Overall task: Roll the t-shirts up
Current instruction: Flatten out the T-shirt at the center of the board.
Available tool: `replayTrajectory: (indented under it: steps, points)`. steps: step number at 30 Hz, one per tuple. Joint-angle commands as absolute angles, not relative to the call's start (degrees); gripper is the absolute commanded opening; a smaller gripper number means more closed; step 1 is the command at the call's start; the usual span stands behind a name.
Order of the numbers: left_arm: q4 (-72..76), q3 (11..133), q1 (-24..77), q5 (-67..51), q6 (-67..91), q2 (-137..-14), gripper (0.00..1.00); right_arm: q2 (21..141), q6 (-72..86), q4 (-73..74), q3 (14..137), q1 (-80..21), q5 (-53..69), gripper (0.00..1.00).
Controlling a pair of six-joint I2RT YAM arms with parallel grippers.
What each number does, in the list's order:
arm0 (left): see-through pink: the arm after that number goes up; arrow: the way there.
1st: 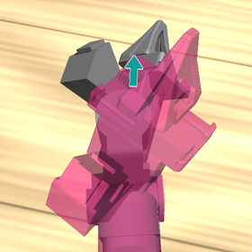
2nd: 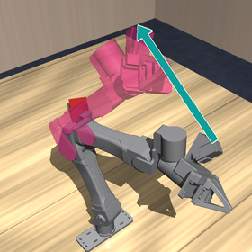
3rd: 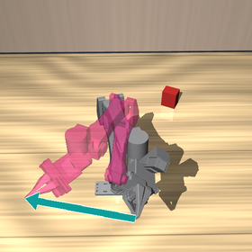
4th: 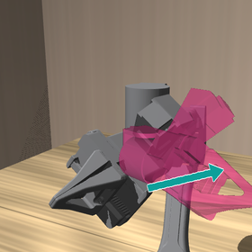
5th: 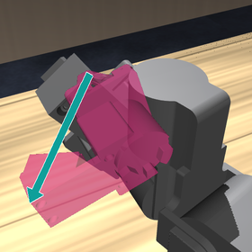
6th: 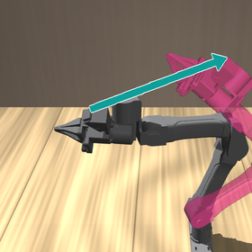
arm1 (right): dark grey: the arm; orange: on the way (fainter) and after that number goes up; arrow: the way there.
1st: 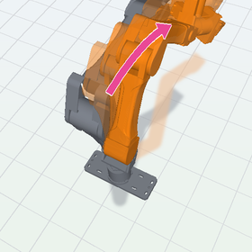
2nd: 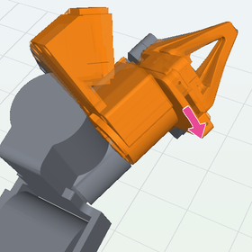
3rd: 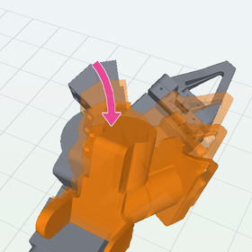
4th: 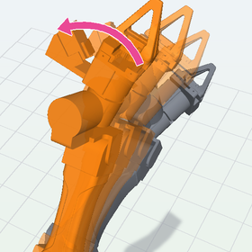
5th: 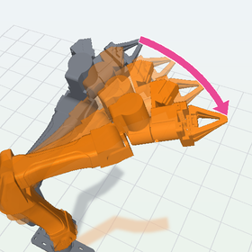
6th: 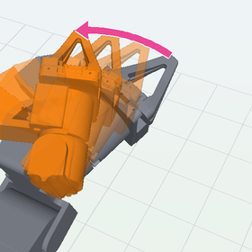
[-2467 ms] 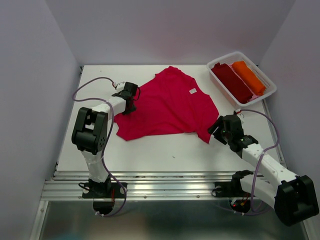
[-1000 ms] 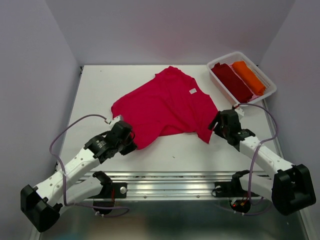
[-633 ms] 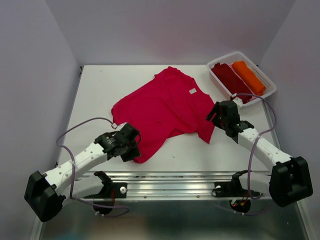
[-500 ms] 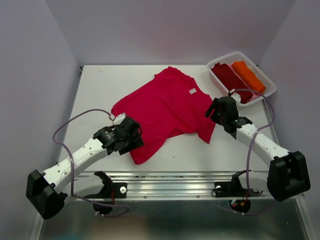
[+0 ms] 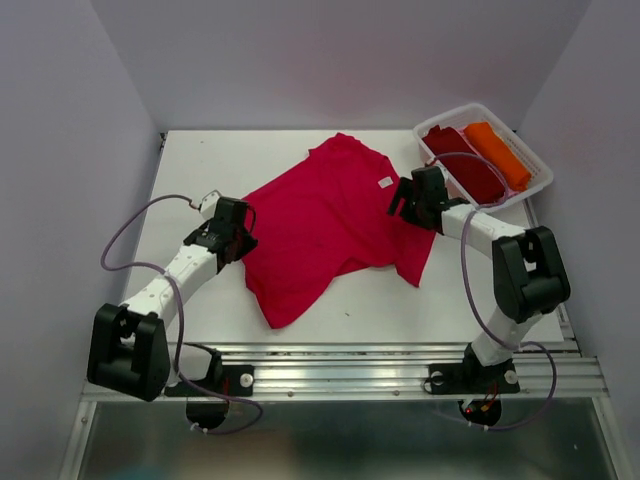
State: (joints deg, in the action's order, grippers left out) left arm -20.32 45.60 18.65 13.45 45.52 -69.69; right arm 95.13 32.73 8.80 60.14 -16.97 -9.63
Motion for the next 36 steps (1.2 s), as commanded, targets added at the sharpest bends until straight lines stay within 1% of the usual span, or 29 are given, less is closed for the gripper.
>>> replayTrajectory:
  steps: [1, 6, 9, 14, 18, 21, 24, 25, 27, 30, 31, 33, 36]
  points:
    - [-9.8, 48.2, 17.1, 11.0, 41.8, -74.7, 0.33, 100.5, 32.1, 6.2, 65.3, -16.0, -7.1, 0.82]
    - [-6.9, 50.7, 16.2, 8.8, 41.7, -84.3, 0.33, 104.4, 33.0, 5.7, 67.8, -15.4, -6.0, 0.81]
    - [-5.1, 50.2, 15.6, 6.9, 42.2, -90.7, 0.32, 105.6, 33.0, 5.7, 68.0, -15.4, -6.1, 0.81]
    - [-3.7, 51.8, 15.2, 5.8, 42.0, -95.6, 0.32, 105.9, 33.4, 5.6, 65.7, -14.9, -6.9, 0.82]
    - [-3.8, 56.3, 14.3, 5.8, 41.5, -100.4, 0.32, 103.0, 35.6, 4.8, 61.4, -14.3, -7.4, 0.82]
    - [-4.9, 63.9, 13.4, 6.1, 39.6, -105.0, 0.32, 99.5, 38.9, 3.6, 56.7, -14.3, -8.2, 0.82]
    - [-6.8, 69.6, 13.3, 10.1, 39.1, -109.7, 0.32, 96.8, 45.1, 1.0, 50.8, -14.3, -8.6, 0.82]
    - [-6.6, 73.2, 13.0, 10.6, 38.9, -112.0, 0.32, 94.7, 46.7, 0.6, 47.3, -14.3, -9.7, 0.82]
    - [-7.8, 80.2, 12.7, 11.9, 38.5, -116.1, 0.32, 92.7, 49.7, -1.8, 45.0, -15.0, -11.9, 0.82]
    - [-12.9, 88.7, 12.2, 13.4, 35.9, -119.6, 0.32, 88.8, 51.2, 1.8, 43.9, -15.6, -14.4, 0.83]
    - [-14.3, 93.7, 12.2, 14.9, 35.1, -120.7, 0.32, 87.4, 51.7, 2.2, 43.7, -15.6, -15.9, 0.82]
    - [-16.3, 97.2, 12.2, 16.4, 32.8, -120.0, 0.33, 82.8, 50.5, 2.4, 43.3, -15.6, -16.7, 0.83]
    - [-16.9, 98.5, 12.3, 17.6, 30.2, -114.8, 0.37, 77.9, 47.8, 5.0, 45.3, -15.6, -16.4, 0.83]
